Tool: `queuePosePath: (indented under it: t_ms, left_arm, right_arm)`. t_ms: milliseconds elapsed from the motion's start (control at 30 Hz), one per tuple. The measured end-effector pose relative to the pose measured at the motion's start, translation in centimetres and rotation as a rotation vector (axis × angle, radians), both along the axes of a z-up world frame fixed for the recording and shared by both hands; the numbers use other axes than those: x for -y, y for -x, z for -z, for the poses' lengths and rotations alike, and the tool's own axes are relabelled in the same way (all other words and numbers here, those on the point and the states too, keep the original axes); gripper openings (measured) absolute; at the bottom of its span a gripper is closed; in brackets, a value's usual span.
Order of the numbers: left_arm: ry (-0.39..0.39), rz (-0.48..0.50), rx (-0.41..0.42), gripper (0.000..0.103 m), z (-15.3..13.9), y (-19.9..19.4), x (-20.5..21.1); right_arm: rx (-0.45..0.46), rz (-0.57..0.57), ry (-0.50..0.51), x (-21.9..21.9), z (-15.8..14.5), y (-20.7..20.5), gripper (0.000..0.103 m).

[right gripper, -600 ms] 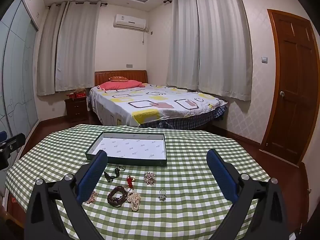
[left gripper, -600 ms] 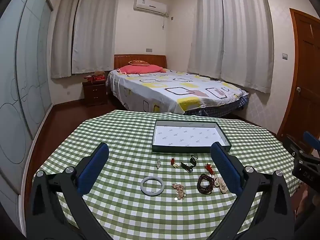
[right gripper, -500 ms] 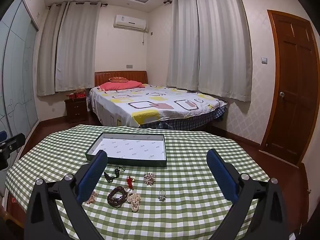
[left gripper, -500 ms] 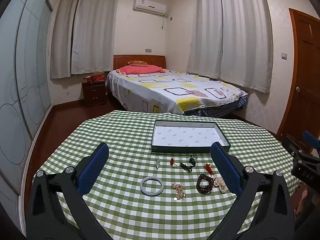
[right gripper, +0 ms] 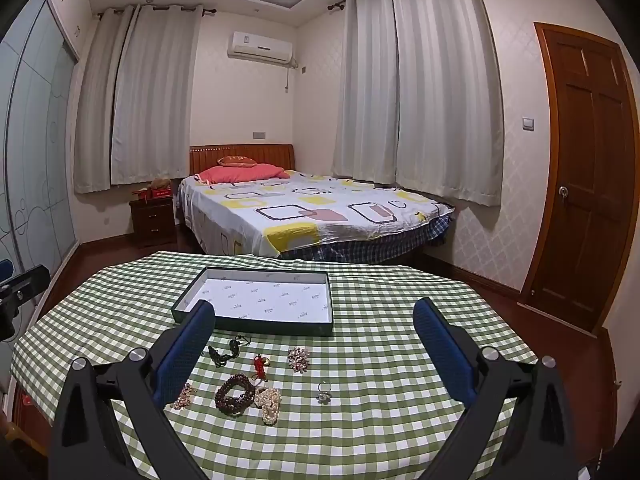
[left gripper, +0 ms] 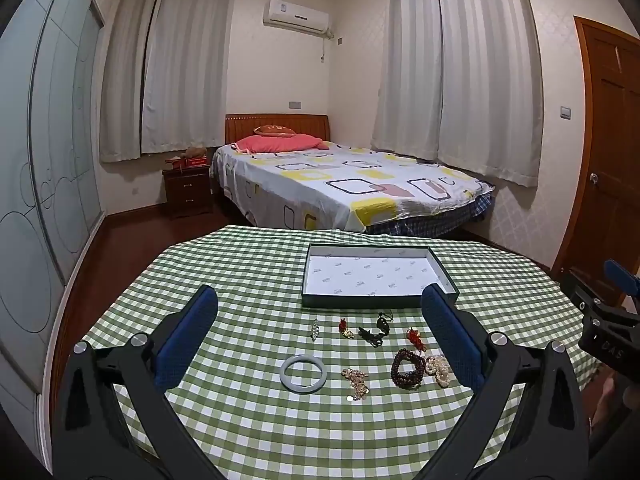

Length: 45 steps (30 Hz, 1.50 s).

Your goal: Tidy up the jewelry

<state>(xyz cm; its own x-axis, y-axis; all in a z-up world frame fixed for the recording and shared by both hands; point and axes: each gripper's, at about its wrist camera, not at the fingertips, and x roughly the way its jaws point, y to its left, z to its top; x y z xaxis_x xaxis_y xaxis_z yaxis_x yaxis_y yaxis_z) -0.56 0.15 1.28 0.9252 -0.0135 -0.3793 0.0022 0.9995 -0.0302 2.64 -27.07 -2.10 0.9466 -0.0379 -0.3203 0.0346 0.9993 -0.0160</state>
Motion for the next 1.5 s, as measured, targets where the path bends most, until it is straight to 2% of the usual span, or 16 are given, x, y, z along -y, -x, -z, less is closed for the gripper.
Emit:
queuePosePath:
  t_ms: [1500]
  left_arm:
    - [0.004, 0.000, 0.003, 0.099, 0.25, 0.21, 0.22]
  right_arm:
    - [0.009, 0.000, 0.005, -0.18, -0.38, 0.20, 0.097]
